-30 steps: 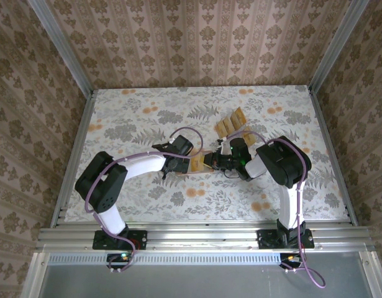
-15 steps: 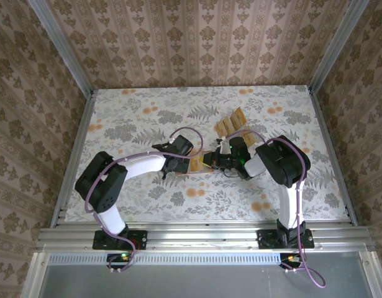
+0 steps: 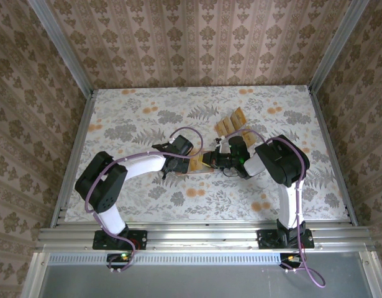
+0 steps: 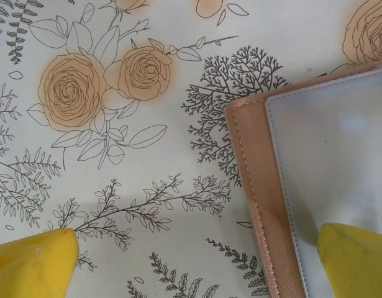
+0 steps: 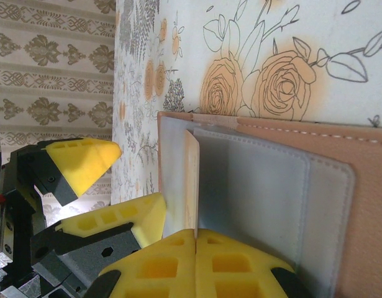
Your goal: Put the credit cards into the card holder
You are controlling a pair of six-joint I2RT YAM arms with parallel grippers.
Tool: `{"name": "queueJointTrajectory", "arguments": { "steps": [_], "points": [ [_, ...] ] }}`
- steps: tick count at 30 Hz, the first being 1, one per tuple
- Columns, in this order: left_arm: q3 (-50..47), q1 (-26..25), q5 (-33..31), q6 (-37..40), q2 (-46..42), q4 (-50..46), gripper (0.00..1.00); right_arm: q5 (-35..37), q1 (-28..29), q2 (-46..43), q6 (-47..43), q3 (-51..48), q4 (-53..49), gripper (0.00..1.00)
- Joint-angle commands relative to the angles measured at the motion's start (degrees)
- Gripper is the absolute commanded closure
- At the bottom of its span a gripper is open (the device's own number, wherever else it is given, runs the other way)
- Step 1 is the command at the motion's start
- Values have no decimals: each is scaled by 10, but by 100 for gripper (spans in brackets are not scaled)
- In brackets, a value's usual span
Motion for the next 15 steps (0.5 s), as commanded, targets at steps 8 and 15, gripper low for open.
{"name": "queueJointTrajectory", "arguments": {
  "steps": [8,15],
  "points": [
    [6,-4,-4,-5,11,-24,0,45,1,27,-46,-10,-146,74],
    [3,-3,-3,-5,13,-19,0,61,1,2,-73,0,-203,55]
  ]
}}
